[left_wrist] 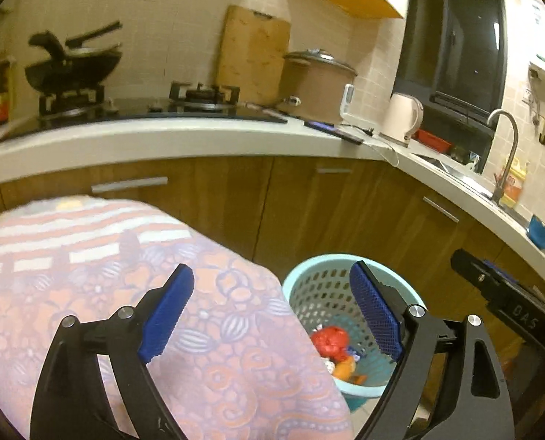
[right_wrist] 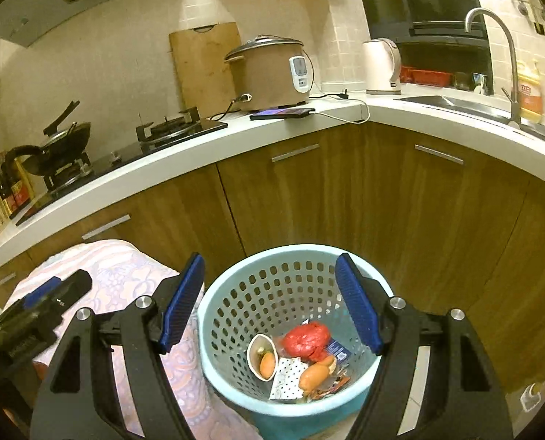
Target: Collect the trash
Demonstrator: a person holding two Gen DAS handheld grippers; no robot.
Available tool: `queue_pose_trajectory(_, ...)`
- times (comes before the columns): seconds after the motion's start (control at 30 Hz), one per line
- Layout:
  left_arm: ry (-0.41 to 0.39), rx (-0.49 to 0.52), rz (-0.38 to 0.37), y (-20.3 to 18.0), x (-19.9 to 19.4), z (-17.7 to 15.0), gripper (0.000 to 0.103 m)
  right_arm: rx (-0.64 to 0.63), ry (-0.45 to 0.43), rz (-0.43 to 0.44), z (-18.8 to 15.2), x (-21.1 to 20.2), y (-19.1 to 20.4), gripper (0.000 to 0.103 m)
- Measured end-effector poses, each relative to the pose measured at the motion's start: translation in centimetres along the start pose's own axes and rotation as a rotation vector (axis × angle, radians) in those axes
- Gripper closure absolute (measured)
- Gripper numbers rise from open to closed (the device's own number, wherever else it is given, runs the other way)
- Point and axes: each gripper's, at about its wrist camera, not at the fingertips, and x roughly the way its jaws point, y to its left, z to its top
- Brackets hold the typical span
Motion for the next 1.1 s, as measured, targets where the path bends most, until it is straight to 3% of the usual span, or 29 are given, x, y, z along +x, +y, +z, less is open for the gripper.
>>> queue_pose_trajectory(0.2, -0.088, 0.042, 0.024, -0.6, -2.7, 0.7, 0.015, -0.078, -0.099, -0.046, 1.4, -2.3, 1.9, 0.033)
queue_pose_trajectory(0.4, -0.104, 0.04, 0.028, -0.7, -3.6, 1.0, 0.015, -0.094, -0.126, -0.074, 1.1, -2.4, 2.5, 0.033)
queue_pose_trajectory(0.57, -0.08, 0.017, -0.013, -0.4, -3.3, 1.0, 0.014, -0.09, -0.127, -0.068, 1.1, -2.3, 2.3, 0.033)
queue_pose_trajectory(1.1, -0.074, 0.016, -0.004, -0.5, -3.0, 0.5, 0.014, -0.094, -0.151, -0.118, 0.9, -2.6, 2.0, 0.033)
